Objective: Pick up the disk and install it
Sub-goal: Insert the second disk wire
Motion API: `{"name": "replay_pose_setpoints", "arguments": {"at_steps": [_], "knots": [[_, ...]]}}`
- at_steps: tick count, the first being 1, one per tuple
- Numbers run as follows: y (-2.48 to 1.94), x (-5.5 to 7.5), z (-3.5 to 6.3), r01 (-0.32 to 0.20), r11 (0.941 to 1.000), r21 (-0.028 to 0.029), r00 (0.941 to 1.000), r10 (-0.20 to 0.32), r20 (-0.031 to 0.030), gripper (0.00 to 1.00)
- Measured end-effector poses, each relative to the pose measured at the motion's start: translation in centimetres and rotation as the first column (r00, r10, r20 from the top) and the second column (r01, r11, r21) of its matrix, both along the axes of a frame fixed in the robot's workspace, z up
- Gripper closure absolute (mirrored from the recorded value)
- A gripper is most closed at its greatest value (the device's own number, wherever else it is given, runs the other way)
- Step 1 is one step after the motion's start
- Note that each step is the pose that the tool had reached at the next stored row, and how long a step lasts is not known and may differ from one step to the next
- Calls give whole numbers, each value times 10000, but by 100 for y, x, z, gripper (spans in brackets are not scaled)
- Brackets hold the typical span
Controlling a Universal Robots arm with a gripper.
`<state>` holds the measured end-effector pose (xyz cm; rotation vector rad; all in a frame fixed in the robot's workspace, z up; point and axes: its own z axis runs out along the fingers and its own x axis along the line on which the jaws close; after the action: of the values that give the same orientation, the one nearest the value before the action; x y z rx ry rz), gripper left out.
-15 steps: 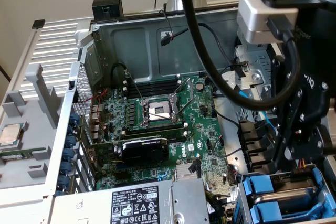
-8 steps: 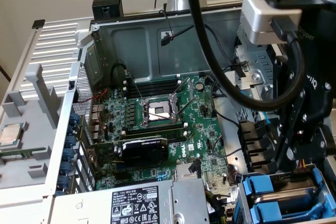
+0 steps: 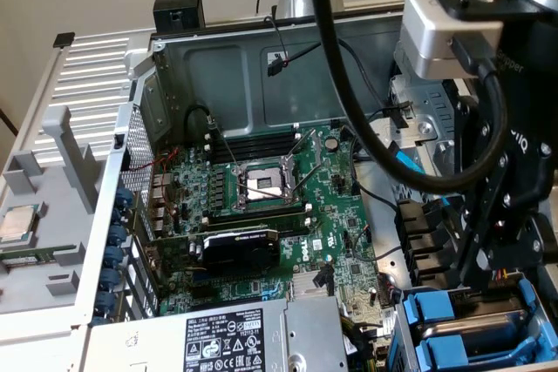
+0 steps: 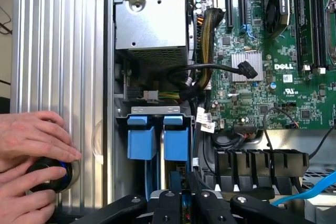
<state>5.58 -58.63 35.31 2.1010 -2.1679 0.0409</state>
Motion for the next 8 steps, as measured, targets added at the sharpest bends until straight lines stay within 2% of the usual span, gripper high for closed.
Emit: {"name": "replay_pose_setpoints", "arguments": {"at_steps": [2,4,6,8], "knots": [[0,6,-4,1,10000,10,10000,-1,0,84],[0,8,-8,9,10000,63,10000,-9,0,84],[-2,8,-11,16,9999,145,10000,-16,-3,84],[-21,9,-12,20,9996,267,10000,-20,-10,84]]}}
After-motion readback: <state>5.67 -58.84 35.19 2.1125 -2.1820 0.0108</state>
